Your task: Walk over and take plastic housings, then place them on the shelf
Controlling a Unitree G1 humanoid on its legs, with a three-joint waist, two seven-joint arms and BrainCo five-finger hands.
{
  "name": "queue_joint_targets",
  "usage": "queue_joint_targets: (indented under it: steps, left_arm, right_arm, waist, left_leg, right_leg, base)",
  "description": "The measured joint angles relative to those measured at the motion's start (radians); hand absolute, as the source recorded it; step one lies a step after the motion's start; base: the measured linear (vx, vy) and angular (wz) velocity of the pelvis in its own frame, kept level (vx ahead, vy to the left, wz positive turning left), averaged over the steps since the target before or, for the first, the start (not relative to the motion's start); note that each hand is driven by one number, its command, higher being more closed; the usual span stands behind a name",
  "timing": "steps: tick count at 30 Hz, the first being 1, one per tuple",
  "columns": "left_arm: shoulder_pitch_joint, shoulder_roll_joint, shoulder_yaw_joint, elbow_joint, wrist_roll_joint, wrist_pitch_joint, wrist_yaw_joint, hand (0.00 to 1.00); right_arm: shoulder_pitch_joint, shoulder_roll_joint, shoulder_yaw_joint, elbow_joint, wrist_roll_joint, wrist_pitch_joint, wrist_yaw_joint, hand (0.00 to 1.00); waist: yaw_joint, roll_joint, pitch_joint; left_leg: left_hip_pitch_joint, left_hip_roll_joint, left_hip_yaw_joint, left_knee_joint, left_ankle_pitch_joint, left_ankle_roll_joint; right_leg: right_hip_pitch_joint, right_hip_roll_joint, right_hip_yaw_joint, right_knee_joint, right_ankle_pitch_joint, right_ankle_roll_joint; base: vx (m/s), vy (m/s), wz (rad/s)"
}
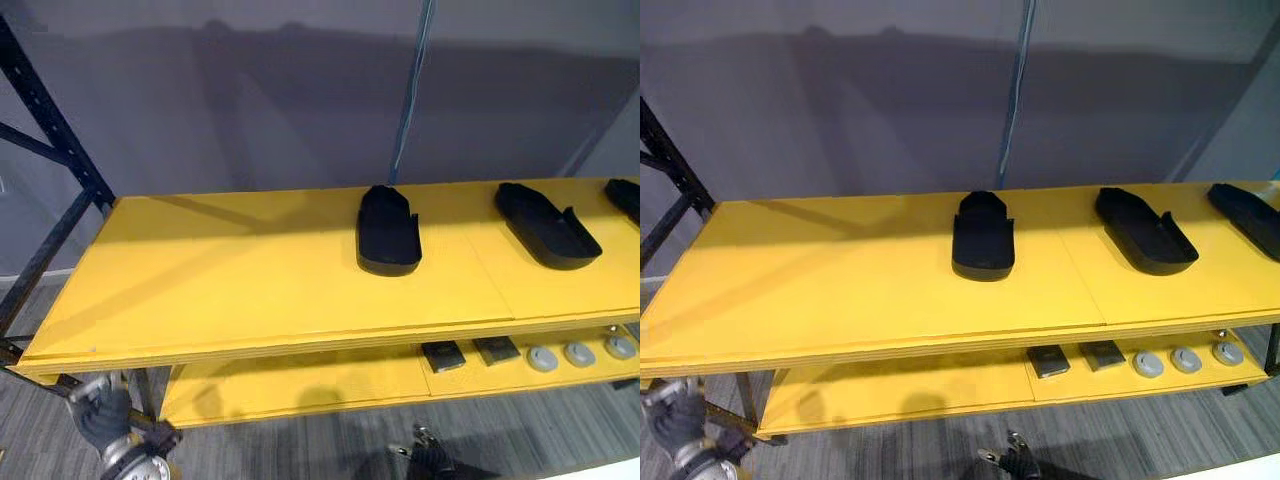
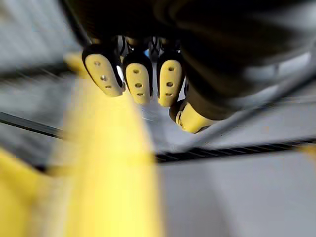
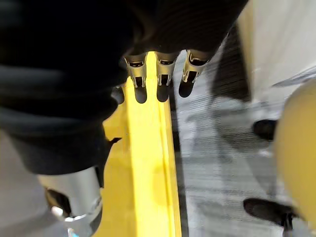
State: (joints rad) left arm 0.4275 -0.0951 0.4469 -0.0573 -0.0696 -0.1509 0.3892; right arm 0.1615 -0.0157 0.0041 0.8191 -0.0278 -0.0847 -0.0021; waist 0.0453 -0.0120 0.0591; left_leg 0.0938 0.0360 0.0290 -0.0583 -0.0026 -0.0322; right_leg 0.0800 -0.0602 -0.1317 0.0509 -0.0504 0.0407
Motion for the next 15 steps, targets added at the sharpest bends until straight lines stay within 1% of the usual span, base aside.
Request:
queue_joint_targets:
  steps: [1,2,4,5,7,8,10,11,15]
  left_arm:
    - [-0.001,0.000,0.010,0.071,-0.030,0.008,-0.004,0.00]
    - [0.000,0.000,0.016,0.117,-0.039,0.013,-0.006,0.00]
    - [-0.006,0.002,0.019,0.303,-0.070,0.043,-0.045,0.00]
    - [-0.009,0.003,0.017,0.356,-0.068,0.052,-0.058,0.00]
    - [-0.037,0.013,0.005,0.555,-0.065,0.086,-0.113,0.00]
    - [-0.043,0.018,-0.005,0.623,-0.058,0.099,-0.129,0.00]
    - [-0.045,0.020,-0.029,0.675,-0.028,0.107,-0.158,0.00]
    - [-0.047,0.021,-0.039,0.687,-0.023,0.107,-0.160,0.00]
    - [-0.106,0.033,-0.086,0.757,0.054,0.105,-0.185,0.00]
  right_arm:
    - [0.005,0.010,-0.001,-0.014,0.000,0.004,0.000,0.00]
    - [0.008,0.016,0.000,-0.020,0.000,0.005,0.000,0.00]
    - [0.013,0.033,0.000,-0.028,0.000,0.008,-0.006,0.00]
    - [0.013,0.036,0.000,-0.029,0.000,0.009,-0.007,0.00]
    - [0.026,0.052,-0.002,-0.056,0.001,0.019,-0.015,0.00]
    - [0.031,0.059,-0.003,-0.064,0.001,0.020,-0.016,0.00]
    - [0.034,0.060,-0.006,-0.063,0.004,0.020,-0.017,0.00]
    - [0.036,0.060,-0.011,-0.062,0.004,0.021,-0.018,0.00]
    - [0.041,0.055,-0.044,-0.048,0.008,0.021,-0.026,0.00]
  waist:
    - [-0.001,-0.002,-0.006]
    - [-0.002,-0.004,-0.010]
    - [-0.004,-0.009,-0.021]
    - [-0.004,-0.010,-0.024]
    - [-0.003,-0.015,-0.029]
    - [-0.004,-0.019,-0.031]
    - [-0.004,-0.021,-0.032]
    - [-0.005,-0.020,-0.032]
    - [-0.006,-0.014,-0.035]
  left_leg:
    - [0.000,0.000,0.007,0.004,-0.004,0.002]
    - [0.000,0.001,0.014,0.007,-0.006,0.004]
    - [0.004,-0.001,0.022,0.013,-0.004,-0.001]
    - [0.005,-0.002,0.023,0.012,-0.004,-0.001]
    - [0.007,-0.003,0.028,0.010,-0.008,0.004]
    - [0.008,-0.003,0.031,0.009,-0.008,0.003]
    - [0.011,-0.002,0.041,0.006,-0.009,0.003]
    - [0.013,-0.002,0.047,0.004,-0.009,0.003]
    - [0.015,0.000,0.067,-0.004,-0.005,-0.004]
  right_leg:
    - [0.002,-0.001,0.000,0.000,-0.001,0.001]
    - [0.002,-0.002,0.001,0.000,-0.001,0.001]
    - [0.010,-0.007,0.001,0.001,-0.002,0.003]
    - [0.010,-0.008,0.001,0.001,-0.002,0.003]
    - [0.010,-0.010,0.003,0.001,-0.003,0.005]
    - [0.010,-0.010,0.004,0.001,-0.004,0.006]
    - [0.010,-0.010,0.009,0.001,-0.004,0.006]
    - [0.010,-0.010,0.011,0.001,-0.004,0.007]
    - [0.007,-0.012,0.014,0.001,-0.007,0.010]
  base:
    - [-0.02,0.005,-0.03]
    - [0.00,0.000,0.00]
    - [0.00,0.000,0.00]
    - [0.00,0.000,0.00]
    - [0.00,0.000,0.00]
    - [0.00,0.000,-0.04]
    - [0.00,-0.001,-0.07]
    - [0.00,0.000,-0.05]
    - [0.00,0.000,-0.01]
